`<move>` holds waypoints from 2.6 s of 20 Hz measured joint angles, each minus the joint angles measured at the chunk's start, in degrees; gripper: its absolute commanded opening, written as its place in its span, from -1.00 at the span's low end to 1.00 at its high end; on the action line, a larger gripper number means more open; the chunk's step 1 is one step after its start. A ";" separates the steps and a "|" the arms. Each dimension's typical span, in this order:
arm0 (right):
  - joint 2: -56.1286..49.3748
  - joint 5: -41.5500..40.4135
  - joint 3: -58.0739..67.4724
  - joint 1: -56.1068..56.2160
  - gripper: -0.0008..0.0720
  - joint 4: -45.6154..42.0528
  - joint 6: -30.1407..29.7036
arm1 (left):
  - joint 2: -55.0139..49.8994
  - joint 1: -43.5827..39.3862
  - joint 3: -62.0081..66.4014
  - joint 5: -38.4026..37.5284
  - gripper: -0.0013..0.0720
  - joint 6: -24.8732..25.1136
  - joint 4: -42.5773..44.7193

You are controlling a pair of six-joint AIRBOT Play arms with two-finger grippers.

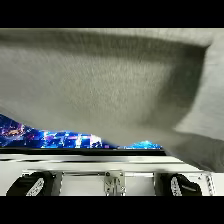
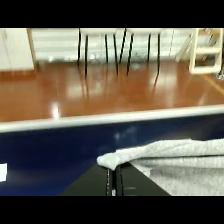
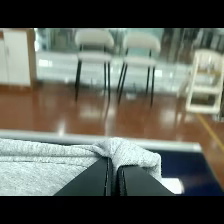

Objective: Fold the shirts.

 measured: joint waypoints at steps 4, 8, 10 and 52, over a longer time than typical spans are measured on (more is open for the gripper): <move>-9.75 11.56 -1.18 0.02 -0.82 -0.81 -0.39 | -2.29 -0.02 -8.59 -1.62 -0.87 -0.24 3.98; -23.89 14.45 -8.92 0.09 -0.82 3.52 -0.98 | -10.32 -0.02 -19.02 -2.12 -0.87 -0.94 8.79; -31.93 10.51 -12.55 0.52 -0.82 7.15 -1.11 | -16.57 -0.02 -22.56 -1.16 -0.87 -2.43 9.99; -47.12 9.70 -22.91 -12.39 0.80 12.11 3.50 | -45.55 19.85 -70.10 6.10 -0.27 21.44 -32.61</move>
